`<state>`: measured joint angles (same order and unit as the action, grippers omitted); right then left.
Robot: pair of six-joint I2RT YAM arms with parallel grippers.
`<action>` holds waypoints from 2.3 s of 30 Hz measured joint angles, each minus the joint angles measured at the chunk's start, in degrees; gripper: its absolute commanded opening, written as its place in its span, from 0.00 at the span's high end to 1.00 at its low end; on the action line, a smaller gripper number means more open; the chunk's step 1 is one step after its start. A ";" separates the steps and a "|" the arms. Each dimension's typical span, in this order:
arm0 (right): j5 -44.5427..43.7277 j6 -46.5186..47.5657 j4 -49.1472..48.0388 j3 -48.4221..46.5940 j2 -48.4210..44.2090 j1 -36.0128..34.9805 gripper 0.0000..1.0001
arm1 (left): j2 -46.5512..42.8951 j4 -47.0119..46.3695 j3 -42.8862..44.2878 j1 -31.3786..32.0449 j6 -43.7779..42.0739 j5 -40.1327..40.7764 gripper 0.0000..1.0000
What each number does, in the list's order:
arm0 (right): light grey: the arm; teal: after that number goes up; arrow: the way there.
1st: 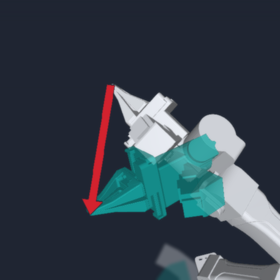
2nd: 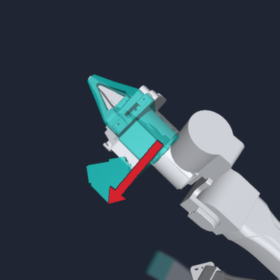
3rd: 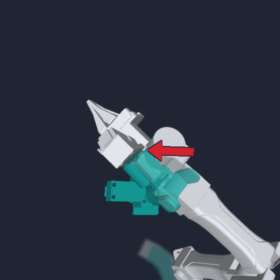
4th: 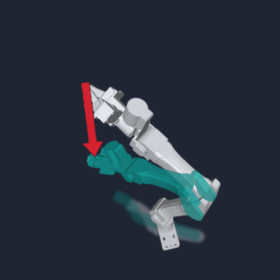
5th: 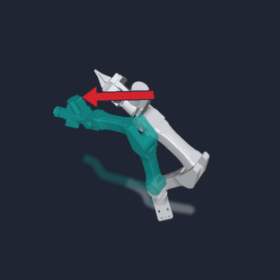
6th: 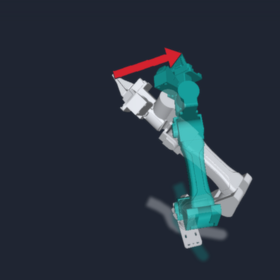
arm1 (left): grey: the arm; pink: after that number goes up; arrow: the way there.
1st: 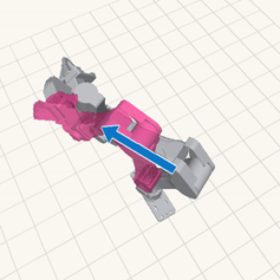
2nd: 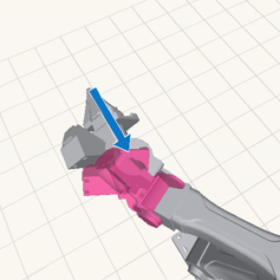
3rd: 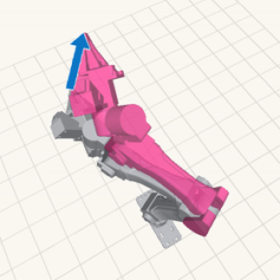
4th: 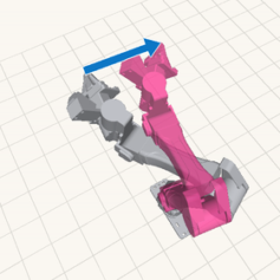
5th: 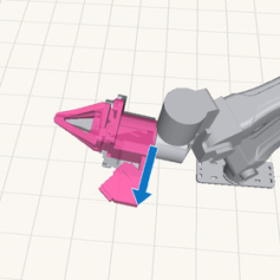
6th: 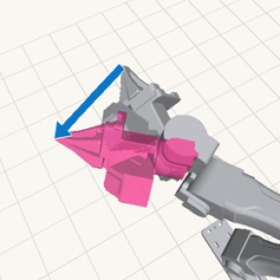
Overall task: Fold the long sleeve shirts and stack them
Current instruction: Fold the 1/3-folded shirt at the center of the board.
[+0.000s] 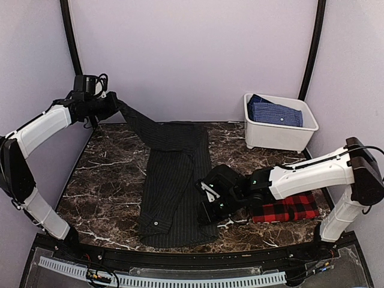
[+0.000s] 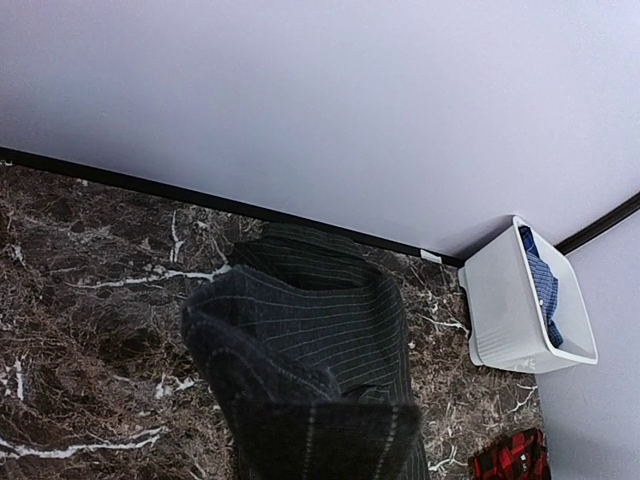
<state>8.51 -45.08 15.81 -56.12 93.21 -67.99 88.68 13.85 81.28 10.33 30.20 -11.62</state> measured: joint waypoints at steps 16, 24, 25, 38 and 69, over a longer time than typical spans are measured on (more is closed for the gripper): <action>-0.28 -0.46 -0.09 1.36 -0.44 0.00 1.00 | -0.31 -5.11 5.29 -0.09 -0.98 -8.66 1.00; -1.49 -1.95 0.00 3.61 -3.87 0.00 1.00 | 1.42 -6.82 9.16 -0.09 -0.98 -10.51 1.00; -1.55 -2.05 -0.04 3.69 -4.09 0.00 1.00 | 1.81 -6.80 9.60 -0.09 -0.98 -10.51 1.00; -3.39 -2.73 -0.37 4.33 -6.73 0.00 1.00 | 4.44 -6.27 13.81 -0.09 -1.53 -10.08 1.00; -4.50 -5.03 -0.20 9.09 -13.81 0.00 1.00 | 6.03 -3.67 17.25 -0.11 -3.10 -8.68 1.00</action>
<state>4.01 -50.11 15.62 -47.03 79.40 -67.99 94.72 10.17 98.52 10.22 27.09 -20.29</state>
